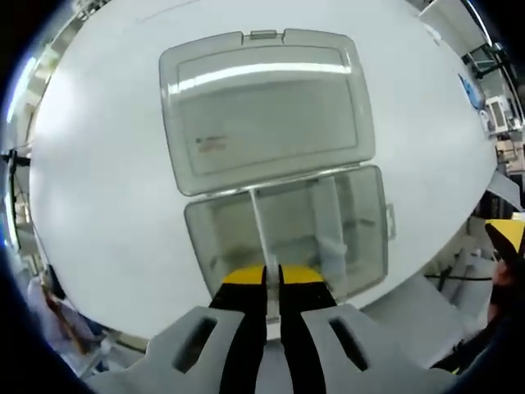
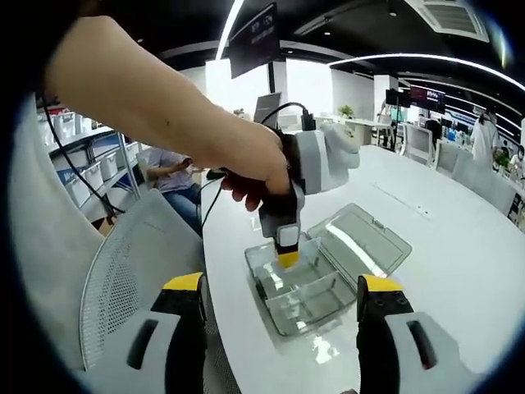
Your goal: Insert the divider into the dual guide fixture by aligning both edges with the guide slots and pushing it downward to the bottom, including one-sided entry, uneven engagement, binding, and posture correction.
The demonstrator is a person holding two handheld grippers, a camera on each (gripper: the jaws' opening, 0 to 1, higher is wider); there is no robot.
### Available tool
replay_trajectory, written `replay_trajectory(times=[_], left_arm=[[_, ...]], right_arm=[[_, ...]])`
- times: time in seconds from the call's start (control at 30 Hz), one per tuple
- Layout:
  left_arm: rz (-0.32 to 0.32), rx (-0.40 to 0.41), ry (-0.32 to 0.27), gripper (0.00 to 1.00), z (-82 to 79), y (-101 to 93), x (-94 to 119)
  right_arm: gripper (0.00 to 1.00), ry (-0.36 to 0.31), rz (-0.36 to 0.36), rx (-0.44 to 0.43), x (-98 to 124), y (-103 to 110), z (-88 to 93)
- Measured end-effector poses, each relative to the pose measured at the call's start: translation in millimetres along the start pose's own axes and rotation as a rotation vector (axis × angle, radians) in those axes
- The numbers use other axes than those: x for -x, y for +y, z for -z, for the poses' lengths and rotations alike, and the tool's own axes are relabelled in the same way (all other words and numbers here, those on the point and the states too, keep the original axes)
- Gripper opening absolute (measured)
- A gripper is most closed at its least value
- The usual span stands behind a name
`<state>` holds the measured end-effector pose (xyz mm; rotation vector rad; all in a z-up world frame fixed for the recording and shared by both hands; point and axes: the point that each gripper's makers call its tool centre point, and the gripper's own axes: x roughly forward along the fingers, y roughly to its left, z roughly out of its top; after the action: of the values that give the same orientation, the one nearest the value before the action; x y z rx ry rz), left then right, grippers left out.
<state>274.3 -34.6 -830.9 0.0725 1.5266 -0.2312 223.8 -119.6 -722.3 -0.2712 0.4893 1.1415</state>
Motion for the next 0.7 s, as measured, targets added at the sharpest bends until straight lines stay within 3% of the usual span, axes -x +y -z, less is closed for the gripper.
replay_trajectory(times=[0.7], left_arm=[[-0.019, -0.019, -0.015, 0.01, 0.9, -1.7, -2.0]], right_arm=[[0.72, 0.004, 0.001, 0.005, 2.7, 0.8, 0.5]])
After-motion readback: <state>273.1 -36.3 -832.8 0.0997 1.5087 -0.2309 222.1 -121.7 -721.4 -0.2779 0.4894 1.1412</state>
